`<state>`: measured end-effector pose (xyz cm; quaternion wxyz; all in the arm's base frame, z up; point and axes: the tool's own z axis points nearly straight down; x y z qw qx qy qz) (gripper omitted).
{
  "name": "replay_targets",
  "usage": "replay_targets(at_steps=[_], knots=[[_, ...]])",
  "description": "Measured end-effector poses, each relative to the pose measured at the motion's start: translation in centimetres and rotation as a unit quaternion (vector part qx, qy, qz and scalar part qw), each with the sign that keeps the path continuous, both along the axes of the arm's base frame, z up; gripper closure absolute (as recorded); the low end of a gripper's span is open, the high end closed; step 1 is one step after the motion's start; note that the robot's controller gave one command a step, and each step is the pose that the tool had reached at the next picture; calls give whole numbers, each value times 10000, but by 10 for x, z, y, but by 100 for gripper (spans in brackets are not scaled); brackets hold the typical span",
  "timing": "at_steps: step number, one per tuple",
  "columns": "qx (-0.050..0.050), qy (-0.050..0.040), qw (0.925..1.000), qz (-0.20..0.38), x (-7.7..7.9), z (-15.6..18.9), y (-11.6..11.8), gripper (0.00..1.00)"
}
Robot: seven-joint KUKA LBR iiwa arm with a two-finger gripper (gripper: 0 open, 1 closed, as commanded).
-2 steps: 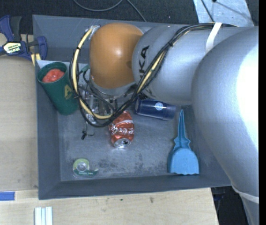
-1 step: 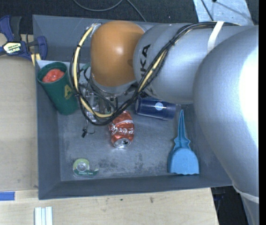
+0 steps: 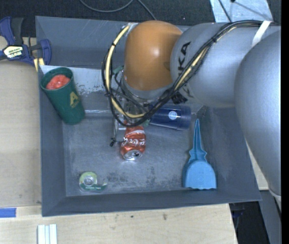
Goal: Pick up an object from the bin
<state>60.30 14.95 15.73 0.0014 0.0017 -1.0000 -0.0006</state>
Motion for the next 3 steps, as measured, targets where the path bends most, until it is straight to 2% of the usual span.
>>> replay_targets(at_steps=[1, 2, 3], knots=[[-9, -17, 9930, 1178, 7, -12, -38, 0], [5, 4, 9712, 2382, 16, -37, -66, 0], [-8, -45, 9848, 1734, 8, -81, -74, 0]])
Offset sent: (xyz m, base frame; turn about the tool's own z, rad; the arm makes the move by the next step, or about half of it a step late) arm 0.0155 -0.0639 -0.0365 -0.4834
